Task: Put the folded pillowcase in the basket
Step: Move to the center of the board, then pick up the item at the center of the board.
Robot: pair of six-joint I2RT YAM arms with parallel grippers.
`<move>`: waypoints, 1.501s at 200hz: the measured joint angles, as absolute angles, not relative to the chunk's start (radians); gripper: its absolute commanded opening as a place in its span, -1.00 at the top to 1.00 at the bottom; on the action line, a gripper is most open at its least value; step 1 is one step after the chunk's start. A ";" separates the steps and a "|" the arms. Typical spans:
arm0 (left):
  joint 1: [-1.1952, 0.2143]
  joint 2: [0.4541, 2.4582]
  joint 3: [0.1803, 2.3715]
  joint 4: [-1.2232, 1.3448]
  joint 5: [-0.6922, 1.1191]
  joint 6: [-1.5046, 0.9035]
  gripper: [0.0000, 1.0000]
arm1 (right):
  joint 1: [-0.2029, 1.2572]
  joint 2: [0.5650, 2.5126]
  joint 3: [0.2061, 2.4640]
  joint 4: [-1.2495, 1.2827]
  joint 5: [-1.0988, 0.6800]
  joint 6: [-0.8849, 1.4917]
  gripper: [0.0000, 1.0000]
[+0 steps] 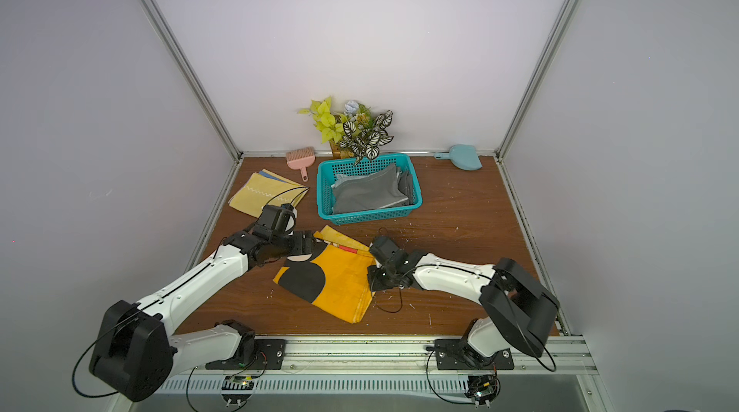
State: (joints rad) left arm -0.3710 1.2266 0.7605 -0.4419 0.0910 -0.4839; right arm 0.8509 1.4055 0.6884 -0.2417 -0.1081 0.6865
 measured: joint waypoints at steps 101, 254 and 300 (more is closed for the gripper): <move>-0.371 1.283 0.654 -0.395 0.246 -0.439 -0.94 | 0.642 1.164 0.499 -0.177 -0.193 0.674 -0.97; -0.552 1.379 0.627 -0.205 0.251 -0.596 0.99 | 0.799 1.368 0.564 -0.090 -0.205 0.720 1.00; -0.689 1.382 0.701 -0.237 0.218 -0.634 0.99 | 0.811 1.307 0.666 -0.246 -0.169 0.709 0.95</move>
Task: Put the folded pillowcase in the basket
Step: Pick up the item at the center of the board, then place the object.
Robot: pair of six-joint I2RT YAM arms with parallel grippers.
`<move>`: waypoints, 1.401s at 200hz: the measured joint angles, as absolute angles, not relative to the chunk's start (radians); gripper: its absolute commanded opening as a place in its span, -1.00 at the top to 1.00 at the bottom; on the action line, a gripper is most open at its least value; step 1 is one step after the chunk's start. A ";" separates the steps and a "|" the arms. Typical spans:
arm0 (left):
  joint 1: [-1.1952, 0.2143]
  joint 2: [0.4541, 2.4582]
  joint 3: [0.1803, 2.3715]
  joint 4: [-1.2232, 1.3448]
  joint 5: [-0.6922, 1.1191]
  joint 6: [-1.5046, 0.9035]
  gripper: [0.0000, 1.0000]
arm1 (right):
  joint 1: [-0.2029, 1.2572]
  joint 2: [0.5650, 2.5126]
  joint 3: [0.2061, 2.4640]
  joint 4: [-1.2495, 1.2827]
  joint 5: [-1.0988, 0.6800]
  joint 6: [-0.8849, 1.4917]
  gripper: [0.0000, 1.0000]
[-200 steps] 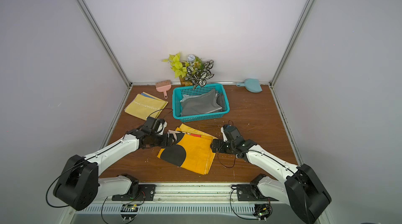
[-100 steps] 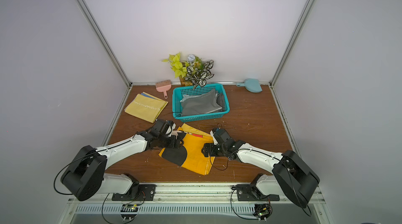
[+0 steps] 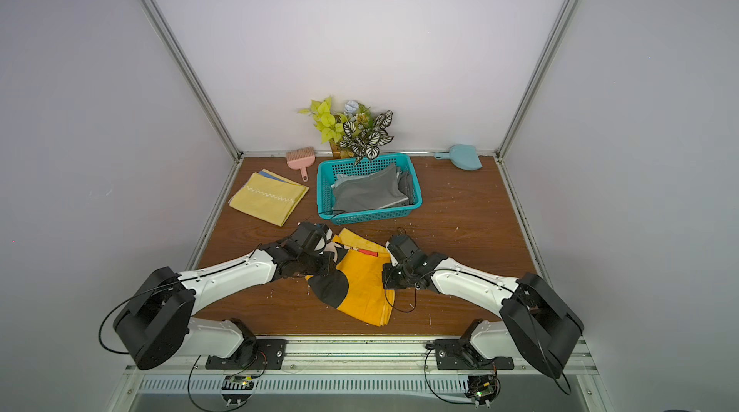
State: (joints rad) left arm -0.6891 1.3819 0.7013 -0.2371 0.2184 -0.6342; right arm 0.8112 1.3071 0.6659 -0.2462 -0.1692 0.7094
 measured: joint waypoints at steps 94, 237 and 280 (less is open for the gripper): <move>-0.824 1.391 1.166 -0.342 0.157 -0.652 0.99 | 0.743 1.283 1.282 -0.570 -0.136 0.540 0.86; -0.516 1.826 1.508 -0.310 0.083 -0.437 0.99 | 0.389 1.851 1.654 -0.482 -0.144 0.329 0.76; -0.464 1.861 1.522 -0.283 0.093 -0.432 0.62 | 0.358 1.936 1.760 -0.453 -0.140 0.303 0.03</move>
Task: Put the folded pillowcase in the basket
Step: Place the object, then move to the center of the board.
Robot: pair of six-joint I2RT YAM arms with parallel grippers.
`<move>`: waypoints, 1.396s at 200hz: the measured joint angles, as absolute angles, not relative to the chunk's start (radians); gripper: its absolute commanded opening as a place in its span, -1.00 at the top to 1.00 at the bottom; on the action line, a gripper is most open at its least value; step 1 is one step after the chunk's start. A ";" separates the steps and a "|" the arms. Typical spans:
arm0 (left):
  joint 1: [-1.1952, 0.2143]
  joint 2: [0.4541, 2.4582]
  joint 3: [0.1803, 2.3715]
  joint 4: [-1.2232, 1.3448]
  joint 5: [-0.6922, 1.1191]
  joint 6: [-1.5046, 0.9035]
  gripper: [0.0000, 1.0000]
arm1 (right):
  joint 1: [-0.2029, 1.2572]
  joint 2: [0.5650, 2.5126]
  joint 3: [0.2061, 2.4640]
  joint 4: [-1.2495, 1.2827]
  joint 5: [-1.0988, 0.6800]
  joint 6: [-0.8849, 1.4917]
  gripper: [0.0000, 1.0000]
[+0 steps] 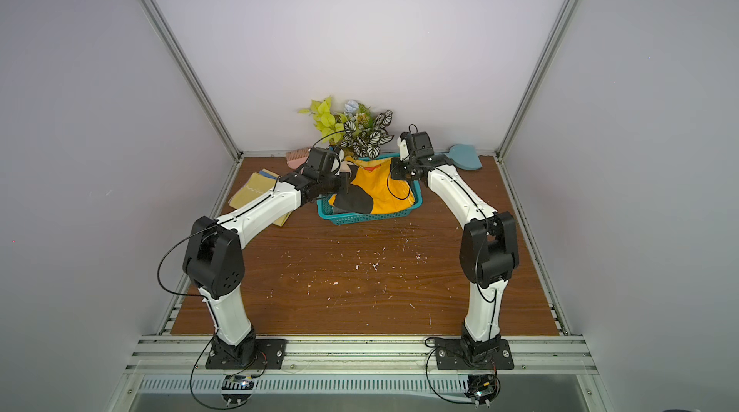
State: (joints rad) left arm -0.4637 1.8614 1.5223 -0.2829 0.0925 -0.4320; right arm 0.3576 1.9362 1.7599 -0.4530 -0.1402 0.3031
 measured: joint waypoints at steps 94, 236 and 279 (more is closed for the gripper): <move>-0.423 1.839 1.401 -0.264 0.052 -0.432 -0.41 | 0.352 1.845 1.582 -0.399 -0.140 0.302 -0.28; -0.398 1.615 1.130 -0.273 -0.039 -0.458 -0.44 | 0.178 1.724 1.338 -0.354 -0.084 0.305 -0.12; -0.388 1.596 1.111 -0.268 -0.049 -0.461 -0.30 | 0.182 1.784 1.348 -0.356 -0.112 0.292 -0.03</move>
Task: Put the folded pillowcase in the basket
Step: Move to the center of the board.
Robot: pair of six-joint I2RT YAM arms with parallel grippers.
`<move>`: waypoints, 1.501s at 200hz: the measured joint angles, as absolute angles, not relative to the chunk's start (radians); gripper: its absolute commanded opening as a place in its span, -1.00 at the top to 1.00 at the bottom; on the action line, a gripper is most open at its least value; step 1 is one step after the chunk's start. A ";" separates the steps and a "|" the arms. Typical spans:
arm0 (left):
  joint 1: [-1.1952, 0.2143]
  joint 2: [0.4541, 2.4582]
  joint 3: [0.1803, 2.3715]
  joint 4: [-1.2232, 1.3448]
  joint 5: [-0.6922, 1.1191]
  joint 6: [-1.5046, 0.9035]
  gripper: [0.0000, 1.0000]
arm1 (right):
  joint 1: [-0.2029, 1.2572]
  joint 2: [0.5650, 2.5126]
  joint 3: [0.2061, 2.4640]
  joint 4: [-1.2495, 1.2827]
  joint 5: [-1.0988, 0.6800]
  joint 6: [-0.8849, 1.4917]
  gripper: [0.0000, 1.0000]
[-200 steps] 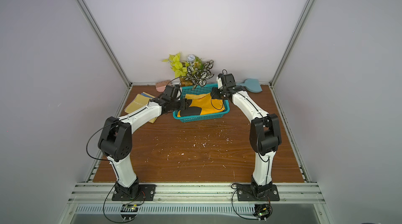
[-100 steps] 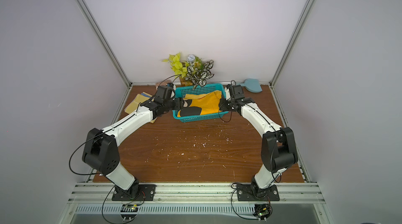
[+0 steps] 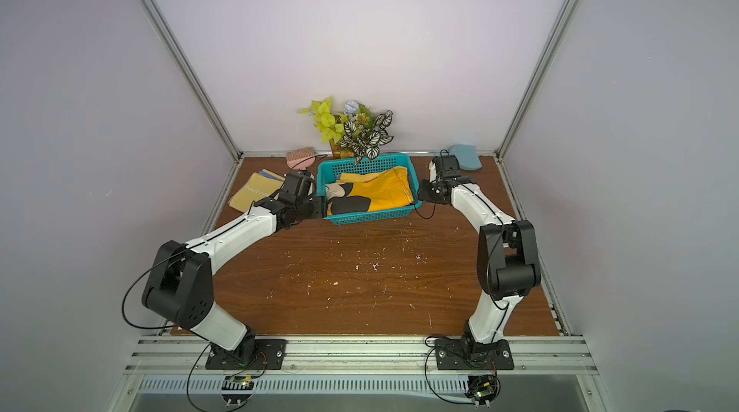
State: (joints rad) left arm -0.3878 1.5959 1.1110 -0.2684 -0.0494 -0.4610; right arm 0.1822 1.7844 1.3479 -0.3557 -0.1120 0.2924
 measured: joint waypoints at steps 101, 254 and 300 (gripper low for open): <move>-0.385 1.545 1.019 -0.239 -0.053 -0.472 -0.40 | 0.184 1.717 1.202 -0.268 -0.182 0.294 0.07; -0.382 1.353 0.898 -0.286 -0.088 -0.496 -0.85 | 0.187 1.511 0.993 -0.291 -0.184 0.326 -0.07; -0.275 1.349 0.888 -0.292 -0.086 -0.506 -0.87 | 0.183 1.462 0.995 -0.311 -0.181 0.343 -0.97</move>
State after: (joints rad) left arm -0.2752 1.3495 0.8883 -0.2920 -0.0860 -0.5060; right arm 0.1825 1.4620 0.9955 -0.3111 -0.1806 0.3428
